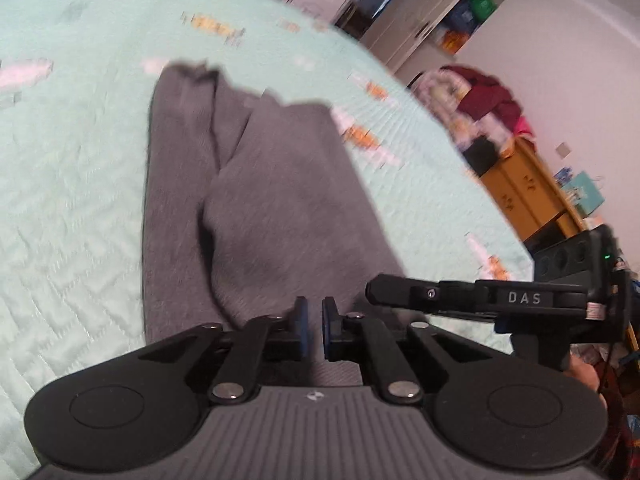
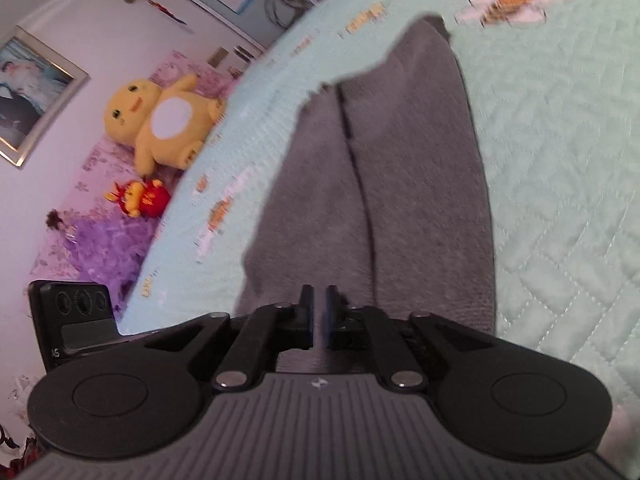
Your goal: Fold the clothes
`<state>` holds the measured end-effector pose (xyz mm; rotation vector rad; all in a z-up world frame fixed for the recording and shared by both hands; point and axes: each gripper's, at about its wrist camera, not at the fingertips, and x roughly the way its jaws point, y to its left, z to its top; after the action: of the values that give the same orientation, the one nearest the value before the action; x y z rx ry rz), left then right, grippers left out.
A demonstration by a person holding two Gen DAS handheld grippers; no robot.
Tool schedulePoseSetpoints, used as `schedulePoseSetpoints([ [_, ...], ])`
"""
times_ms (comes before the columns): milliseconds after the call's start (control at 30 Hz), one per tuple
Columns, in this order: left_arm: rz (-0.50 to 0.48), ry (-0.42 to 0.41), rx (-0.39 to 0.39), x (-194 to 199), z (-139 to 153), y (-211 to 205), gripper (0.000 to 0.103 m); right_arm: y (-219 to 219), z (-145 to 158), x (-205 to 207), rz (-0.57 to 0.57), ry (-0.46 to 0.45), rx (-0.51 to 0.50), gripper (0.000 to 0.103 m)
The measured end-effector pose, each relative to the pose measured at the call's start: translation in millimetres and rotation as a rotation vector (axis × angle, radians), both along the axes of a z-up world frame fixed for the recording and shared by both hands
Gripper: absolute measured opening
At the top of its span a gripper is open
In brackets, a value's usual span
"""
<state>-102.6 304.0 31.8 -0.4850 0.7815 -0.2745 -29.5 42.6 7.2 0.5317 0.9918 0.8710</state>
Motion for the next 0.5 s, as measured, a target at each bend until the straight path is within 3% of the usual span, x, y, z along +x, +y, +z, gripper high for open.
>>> schedulePoseSetpoints([
  [100,0.024,0.041,0.044,6.4,-15.1,2.9,0.005,-4.6,-2.0,2.4,-0.007,0.003,-0.006,0.006],
  [133,0.029,0.042,0.036,6.5,-20.5,5.4,0.004,-4.2,-6.5,4.5,-0.014,0.008,-0.030,0.000],
  [200,0.039,0.050,0.005,7.2,-19.1,9.9,0.004,-4.2,-17.6,7.8,-0.022,0.025,-0.031,0.000],
  [300,0.019,0.053,0.029,7.3,-11.5,8.9,0.004,-4.5,-18.0,6.6,-0.023,0.017,-0.047,0.000],
  [433,0.010,0.011,-0.039,2.5,3.3,18.0,0.006,-8.0,-10.3,4.7,-0.018,0.001,-0.060,0.001],
  [500,0.018,-0.034,-0.082,-3.1,10.6,27.4,0.011,-14.7,-6.3,5.2,-0.023,-0.005,-0.036,0.006],
])
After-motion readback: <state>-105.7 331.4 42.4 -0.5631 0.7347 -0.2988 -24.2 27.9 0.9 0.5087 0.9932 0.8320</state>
